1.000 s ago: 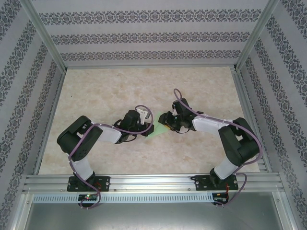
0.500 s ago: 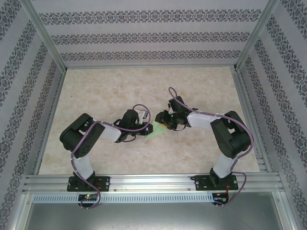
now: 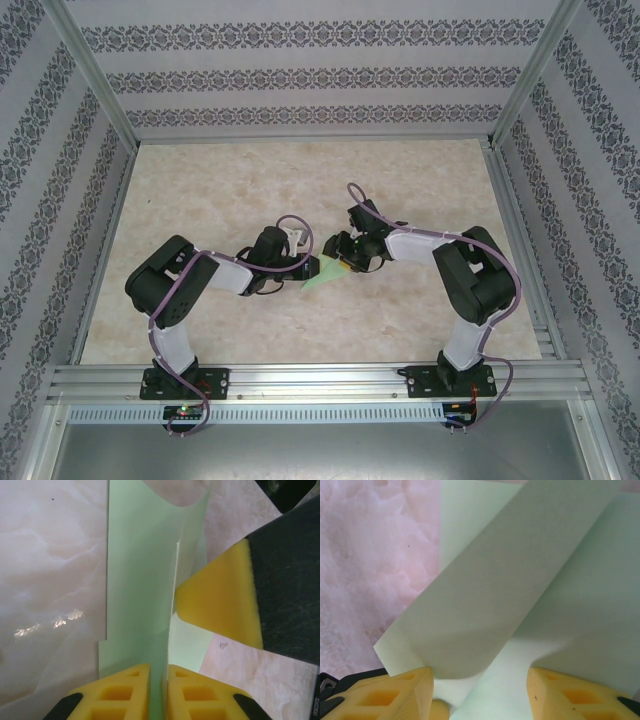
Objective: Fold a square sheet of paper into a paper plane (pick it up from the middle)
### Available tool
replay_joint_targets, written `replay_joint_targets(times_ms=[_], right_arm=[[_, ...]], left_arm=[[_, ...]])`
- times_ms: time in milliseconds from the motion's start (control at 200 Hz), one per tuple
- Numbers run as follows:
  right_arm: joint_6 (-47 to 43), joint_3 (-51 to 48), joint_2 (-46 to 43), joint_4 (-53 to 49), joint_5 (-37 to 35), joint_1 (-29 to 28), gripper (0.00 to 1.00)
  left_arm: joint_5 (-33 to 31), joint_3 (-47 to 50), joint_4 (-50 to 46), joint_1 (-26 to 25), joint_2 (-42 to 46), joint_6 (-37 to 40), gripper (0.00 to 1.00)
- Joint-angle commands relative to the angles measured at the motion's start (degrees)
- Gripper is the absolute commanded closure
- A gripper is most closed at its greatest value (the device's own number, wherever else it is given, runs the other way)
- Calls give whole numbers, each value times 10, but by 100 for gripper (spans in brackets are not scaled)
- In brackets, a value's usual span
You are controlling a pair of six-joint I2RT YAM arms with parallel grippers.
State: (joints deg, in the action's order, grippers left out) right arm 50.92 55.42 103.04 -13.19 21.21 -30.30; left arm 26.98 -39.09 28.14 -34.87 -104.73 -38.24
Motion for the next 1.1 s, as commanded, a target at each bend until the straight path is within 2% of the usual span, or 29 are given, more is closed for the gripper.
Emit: replay_joint_targets(times_ms=[0,190,365,470,814,1099], right_arm=[[-6,14,18,-57,-53,-6,46],[8,18,35,-100,-89,-8,48],[16,19,48,-117,-104,-10,50],[17,26,58,-131,-108,-11,50],[17,39,83,-156,-111,-18,51],[16,47,97,-163,-104,-19,51]], left_arm=[[14,-16,-15,11,3,2,79],[-6,-18,-81,16,49,21,64],[-54,-18,-161,22,112,27,57],[-40,-18,-167,22,127,8,54],[96,-59,-149,21,57,-29,69],[89,-77,-179,22,24,-22,75]])
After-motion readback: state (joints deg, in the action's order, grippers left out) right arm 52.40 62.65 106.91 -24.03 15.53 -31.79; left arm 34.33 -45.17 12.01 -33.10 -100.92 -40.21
